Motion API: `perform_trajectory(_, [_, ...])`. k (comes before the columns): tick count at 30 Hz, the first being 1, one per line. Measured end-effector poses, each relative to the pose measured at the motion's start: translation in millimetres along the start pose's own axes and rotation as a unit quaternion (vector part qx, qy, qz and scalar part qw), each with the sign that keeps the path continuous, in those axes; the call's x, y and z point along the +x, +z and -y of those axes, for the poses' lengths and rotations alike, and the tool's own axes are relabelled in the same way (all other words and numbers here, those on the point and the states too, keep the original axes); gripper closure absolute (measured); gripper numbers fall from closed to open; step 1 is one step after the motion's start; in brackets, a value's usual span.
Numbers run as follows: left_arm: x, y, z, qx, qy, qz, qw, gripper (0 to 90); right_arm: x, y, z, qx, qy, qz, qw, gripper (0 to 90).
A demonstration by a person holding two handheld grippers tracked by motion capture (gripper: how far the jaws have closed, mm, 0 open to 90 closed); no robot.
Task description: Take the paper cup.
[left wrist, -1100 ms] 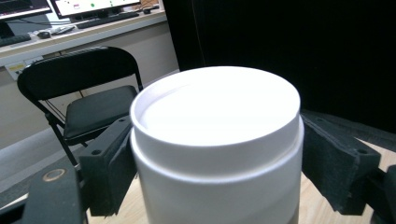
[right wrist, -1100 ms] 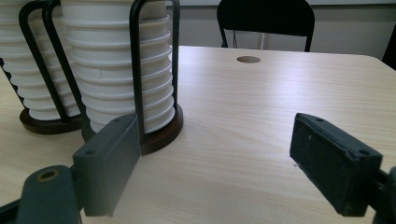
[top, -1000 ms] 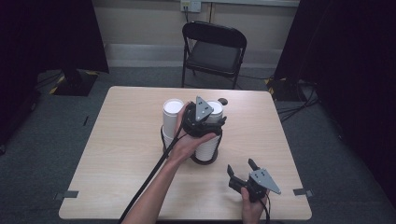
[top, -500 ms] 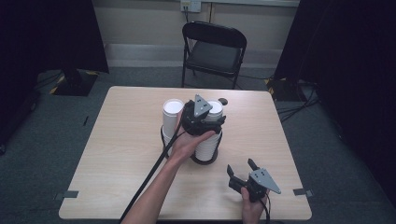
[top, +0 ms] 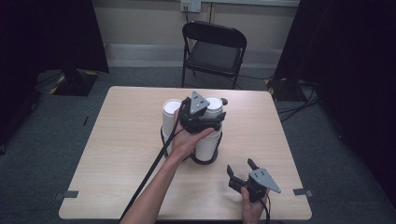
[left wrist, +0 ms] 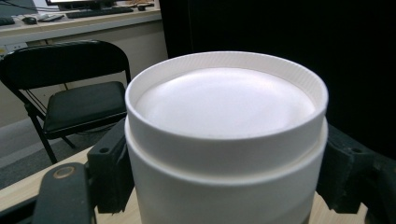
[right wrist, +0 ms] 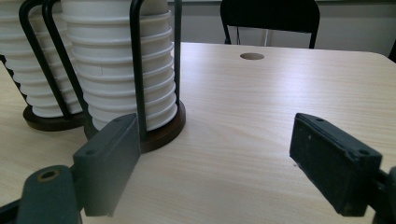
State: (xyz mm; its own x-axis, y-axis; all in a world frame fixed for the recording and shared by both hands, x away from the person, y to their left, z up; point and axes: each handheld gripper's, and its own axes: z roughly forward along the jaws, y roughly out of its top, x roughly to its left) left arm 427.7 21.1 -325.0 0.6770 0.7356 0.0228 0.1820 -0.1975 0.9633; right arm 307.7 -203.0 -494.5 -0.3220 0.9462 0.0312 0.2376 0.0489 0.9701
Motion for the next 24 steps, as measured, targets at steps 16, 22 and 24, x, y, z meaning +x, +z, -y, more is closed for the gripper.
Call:
perform_trajectory(16, [1.5,-9.3,-9.2,-0.028,-0.005,-0.001,0.9996,21.1,-0.4,-0.3,0.1,-0.001,0.001,-0.001,1.0000,15.7])
perform_trajectory(22, [0.6,-12.7,-11.4,-0.042,-0.009,0.000,0.9991,21.0,-0.6,-0.4,0.2,-0.002,0.002,-0.002,1.0000,15.7])
perform_trajectory(24, [1.9,-14.7,-13.4,-0.047,-0.013,-0.002,0.9988,21.0,-0.5,-0.4,0.2,-0.003,0.001,-0.002,1.0000,15.7])
